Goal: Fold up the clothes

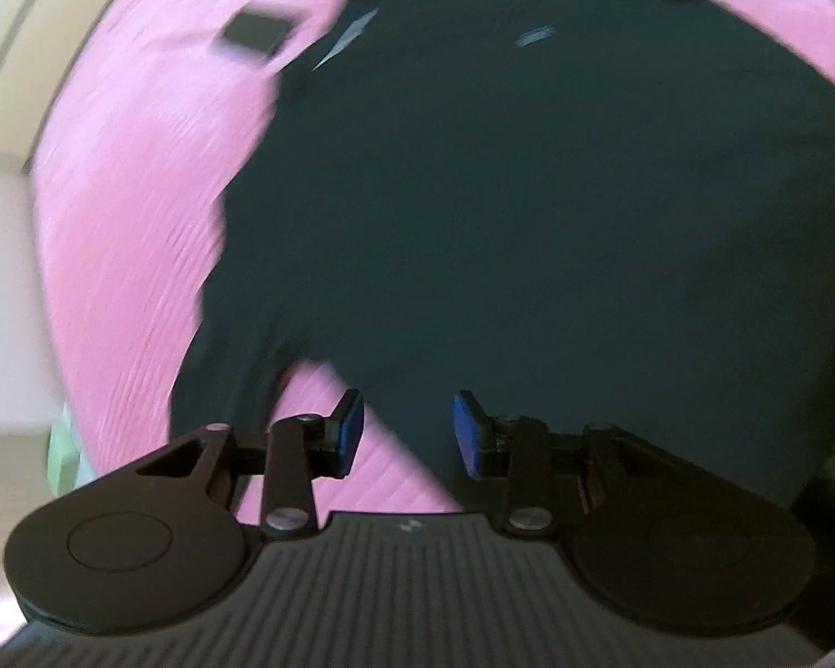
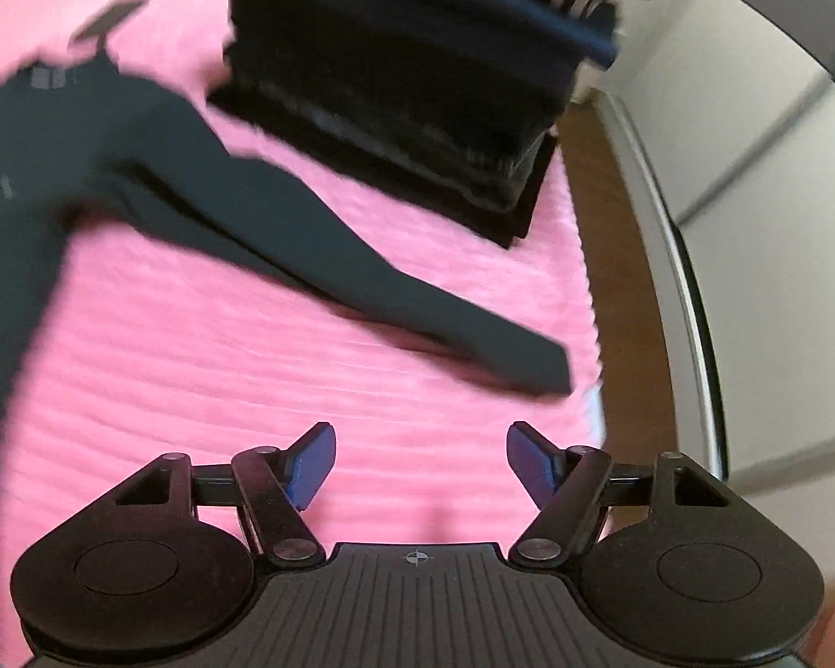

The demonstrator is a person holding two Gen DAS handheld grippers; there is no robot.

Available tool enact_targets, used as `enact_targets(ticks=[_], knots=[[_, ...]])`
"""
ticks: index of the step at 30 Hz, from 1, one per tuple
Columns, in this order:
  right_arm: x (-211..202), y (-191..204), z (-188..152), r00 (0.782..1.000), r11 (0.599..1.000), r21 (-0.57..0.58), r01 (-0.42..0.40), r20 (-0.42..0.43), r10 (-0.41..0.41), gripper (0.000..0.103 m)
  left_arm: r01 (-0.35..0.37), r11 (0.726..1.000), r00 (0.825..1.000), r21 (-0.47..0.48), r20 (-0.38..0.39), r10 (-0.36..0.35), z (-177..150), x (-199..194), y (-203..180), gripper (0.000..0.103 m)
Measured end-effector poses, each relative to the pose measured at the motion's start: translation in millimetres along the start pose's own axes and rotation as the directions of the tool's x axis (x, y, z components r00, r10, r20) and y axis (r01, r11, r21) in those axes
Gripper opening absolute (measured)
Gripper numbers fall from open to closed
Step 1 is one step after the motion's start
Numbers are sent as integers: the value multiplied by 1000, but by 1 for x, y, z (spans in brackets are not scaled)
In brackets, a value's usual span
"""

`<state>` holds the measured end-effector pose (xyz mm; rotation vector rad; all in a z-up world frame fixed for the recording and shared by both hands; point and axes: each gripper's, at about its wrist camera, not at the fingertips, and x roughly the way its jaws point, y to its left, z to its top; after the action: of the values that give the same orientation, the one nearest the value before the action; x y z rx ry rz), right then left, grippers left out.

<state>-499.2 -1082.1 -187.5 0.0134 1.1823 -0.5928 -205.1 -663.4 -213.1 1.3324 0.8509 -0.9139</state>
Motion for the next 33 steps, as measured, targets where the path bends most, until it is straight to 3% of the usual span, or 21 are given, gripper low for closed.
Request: enact_targets(ticks=[4,8,9,10,11,12,16,18,20,22,25,29,30,32,33], knots=[[50,-32,0,1000,975,-221,-6,0,6,67,11,998,1000,63,23,-12,60,-10,-37,33],[90,-37,0,999,908,-418,-30,10,38,49,16,996,1000,93,17,-17,93,-6,-54,33],[99,-38,0,999,897,-440,-43,6,51,39,13,995,1000,99,15,-15,98,-4,-56,33],[105,-40,0,998,890,-452,-55,0,62,19,16,995,1000,98,13,-17,99,-3,-55,33],[109,-41,1,998,891,-449,-61,-8,65,8,18,995,1000,98,11,-20,101,-2,-54,33],[110,-44,2,998,900,-430,-66,-21,63,0,21,995,1000,97,9,-22,103,0,-53,33],[64,-60,9,989,951,-277,-140,-75,124,0,31,995,1000,96,2,-31,109,5,-50,33],[26,-68,15,968,951,-194,-239,-123,218,0,36,995,999,95,-1,-36,113,7,-48,33],[-11,-79,24,932,933,-98,-345,-149,329,0,43,995,999,93,9,-44,121,7,-49,33],[-32,-101,32,905,916,-2,-401,-152,396,0,45,995,998,88,28,-47,132,6,-49,33],[-14,-132,44,924,935,68,-347,-146,354,0,47,995,997,85,52,-51,148,2,-51,33],[37,-159,31,964,967,184,-177,-165,208,1,49,995,997,91,51,-53,156,-6,-59,33],[40,-156,24,964,960,216,-177,-161,213,4,50,995,998,92,45,-54,155,-8,-62,33],[45,-151,11,963,944,280,-174,-151,223,45,60,995,998,85,20,-62,148,-8,-67,34],[48,-148,4,963,934,312,-173,-146,227,92,70,994,998,80,3,-70,144,-6,-70,34]])
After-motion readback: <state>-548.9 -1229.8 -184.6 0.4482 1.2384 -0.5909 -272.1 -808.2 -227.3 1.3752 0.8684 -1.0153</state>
